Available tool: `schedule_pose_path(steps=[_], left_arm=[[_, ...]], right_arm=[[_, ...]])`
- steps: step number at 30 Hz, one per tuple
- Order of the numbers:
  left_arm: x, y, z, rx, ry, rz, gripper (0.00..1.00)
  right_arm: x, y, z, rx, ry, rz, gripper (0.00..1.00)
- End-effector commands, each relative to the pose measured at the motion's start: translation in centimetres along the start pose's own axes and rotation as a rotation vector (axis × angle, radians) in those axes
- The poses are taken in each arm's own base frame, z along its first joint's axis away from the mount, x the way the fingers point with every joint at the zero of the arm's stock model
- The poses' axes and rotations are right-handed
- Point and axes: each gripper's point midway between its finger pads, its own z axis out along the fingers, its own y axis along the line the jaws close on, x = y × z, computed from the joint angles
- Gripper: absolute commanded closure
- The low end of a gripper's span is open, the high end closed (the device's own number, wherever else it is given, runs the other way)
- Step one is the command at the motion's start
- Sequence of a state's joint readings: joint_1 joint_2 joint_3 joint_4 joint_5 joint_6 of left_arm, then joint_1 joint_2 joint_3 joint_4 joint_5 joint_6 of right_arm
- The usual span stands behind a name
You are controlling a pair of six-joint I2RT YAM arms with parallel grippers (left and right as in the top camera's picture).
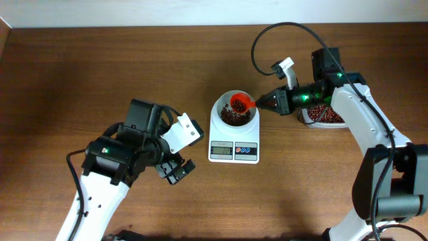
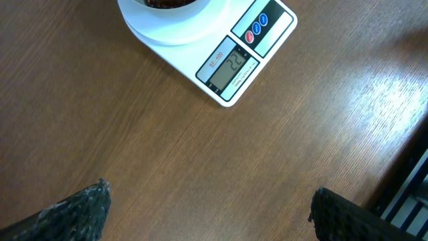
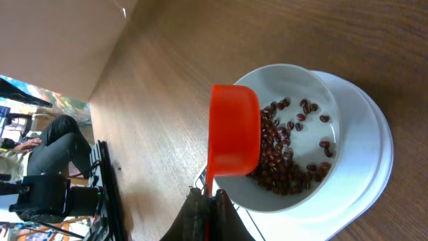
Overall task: Scoop and weigh 50g on scale
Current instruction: 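Tilt the scoop to pour beans into the bowl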
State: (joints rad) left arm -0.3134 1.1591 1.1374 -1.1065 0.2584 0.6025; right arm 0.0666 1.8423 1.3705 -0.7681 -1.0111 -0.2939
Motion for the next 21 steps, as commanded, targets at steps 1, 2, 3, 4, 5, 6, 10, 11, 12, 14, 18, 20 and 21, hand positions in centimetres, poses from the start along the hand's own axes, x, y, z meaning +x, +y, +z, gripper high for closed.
schedule_pose_path(steps=[1, 2, 3, 4, 5, 6, 10, 11, 12, 14, 18, 20, 21], left_arm=[[-0.6, 0.0, -0.6, -0.003, -0.028, 0.015, 0.01], [-0.6, 0.0, -0.6, -0.004, -0.027, 0.015, 0.01], [-0.6, 0.0, -0.6, -0.003, -0.028, 0.015, 0.01], [-0.6, 0.0, -0.6, -0.003, -0.028, 0.015, 0.01], [-0.6, 0.0, -0.6, -0.003, -0.028, 0.015, 0.01], [-0.6, 0.0, -0.6, -0.004, -0.027, 0.015, 0.01], [-0.6, 0.0, -0.6, -0.003, -0.028, 0.015, 0.01], [-0.6, 0.0, -0.6, -0.003, -0.028, 0.015, 0.01], [-0.6, 0.0, -0.6, -0.003, -0.028, 0.015, 0.01], [-0.6, 0.0, -0.6, -0.004, -0.027, 0.015, 0.01], [-0.6, 0.0, -0.6, -0.003, -0.028, 0.015, 0.01], [-0.6, 0.0, -0.6, -0.003, -0.028, 0.015, 0.01], [-0.6, 0.0, -0.6, -0.003, -0.028, 0.015, 0.01]], right_arm=[[-0.5, -1.3, 0.2, 0.070, -0.005, 0.021, 0.96], [-1.5, 0.0, 0.2, -0.005, -0.043, -0.017, 0.96], [-1.8, 0.2, 0.1, -0.018, -0.055, -0.070, 0.96], [-1.3, -2.6, 0.0, 0.144, -0.026, 0.030, 0.96], [-1.1, -2.6, 0.0, 0.141, -0.021, 0.031, 0.96], [-1.6, -0.5, 0.2, 0.019, -0.045, -0.051, 0.96], [-0.9, -2.6, 0.0, 0.145, -0.015, 0.052, 0.96], [-0.7, -3.1, -0.1, 0.176, -0.007, 0.082, 0.96], [-1.0, -1.8, 0.1, 0.096, -0.018, 0.024, 0.96], [-0.7, -1.7, 0.1, 0.093, -0.011, 0.049, 0.96], [-1.0, 0.2, 0.2, -0.016, -0.029, -0.041, 0.96], [-0.3, -1.8, 0.1, 0.101, 0.004, 0.062, 0.96], [-0.8, 0.1, 0.2, -0.009, -0.022, -0.026, 0.96]])
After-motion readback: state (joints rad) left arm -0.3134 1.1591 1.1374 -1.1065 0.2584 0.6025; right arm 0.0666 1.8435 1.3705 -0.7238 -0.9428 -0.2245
